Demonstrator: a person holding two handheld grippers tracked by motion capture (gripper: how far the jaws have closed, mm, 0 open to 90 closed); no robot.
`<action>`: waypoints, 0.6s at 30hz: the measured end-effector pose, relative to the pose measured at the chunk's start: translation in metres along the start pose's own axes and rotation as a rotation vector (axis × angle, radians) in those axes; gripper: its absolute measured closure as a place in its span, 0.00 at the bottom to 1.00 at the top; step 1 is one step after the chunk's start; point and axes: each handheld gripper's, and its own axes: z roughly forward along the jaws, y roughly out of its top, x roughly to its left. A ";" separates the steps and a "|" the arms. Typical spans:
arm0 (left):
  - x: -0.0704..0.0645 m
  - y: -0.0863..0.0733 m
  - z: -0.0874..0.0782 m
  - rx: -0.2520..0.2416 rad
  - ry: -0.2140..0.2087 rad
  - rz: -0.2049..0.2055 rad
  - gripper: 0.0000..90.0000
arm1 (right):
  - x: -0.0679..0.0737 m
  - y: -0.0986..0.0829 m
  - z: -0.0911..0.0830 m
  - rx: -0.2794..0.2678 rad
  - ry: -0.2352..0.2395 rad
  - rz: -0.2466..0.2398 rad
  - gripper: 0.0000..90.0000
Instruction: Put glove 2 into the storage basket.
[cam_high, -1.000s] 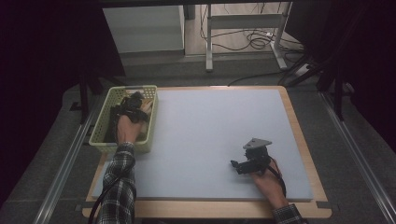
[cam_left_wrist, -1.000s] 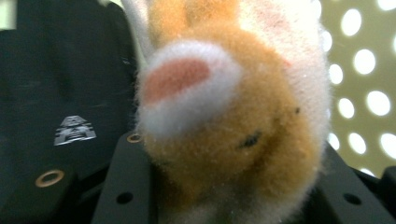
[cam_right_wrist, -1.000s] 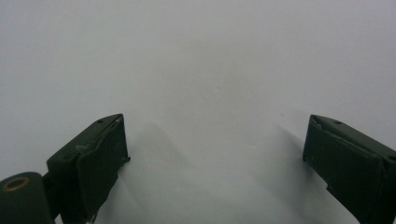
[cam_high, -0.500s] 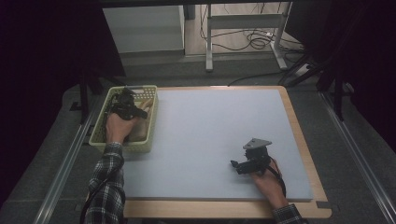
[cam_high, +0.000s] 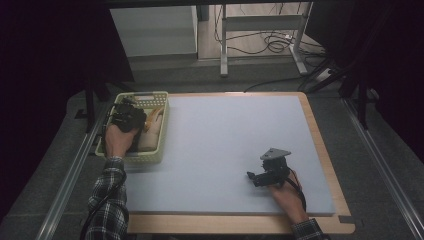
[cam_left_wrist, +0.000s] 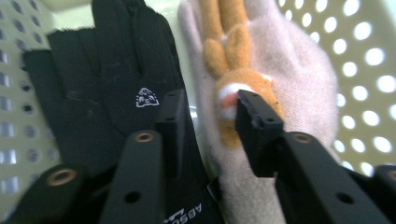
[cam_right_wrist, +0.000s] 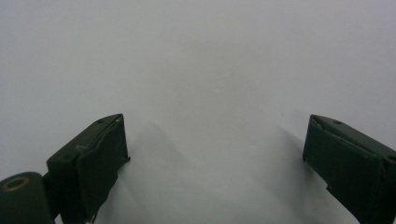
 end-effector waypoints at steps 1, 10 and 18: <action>-0.001 0.001 0.002 0.005 -0.012 -0.001 0.76 | 0.000 0.000 0.000 0.000 0.000 0.000 0.07; -0.021 0.010 0.006 0.026 -0.058 0.057 0.75 | 0.000 0.000 0.000 0.000 0.000 0.000 0.07; -0.014 0.006 -0.003 -0.026 -0.028 0.048 0.60 | 0.000 0.000 0.000 0.001 0.002 0.002 0.07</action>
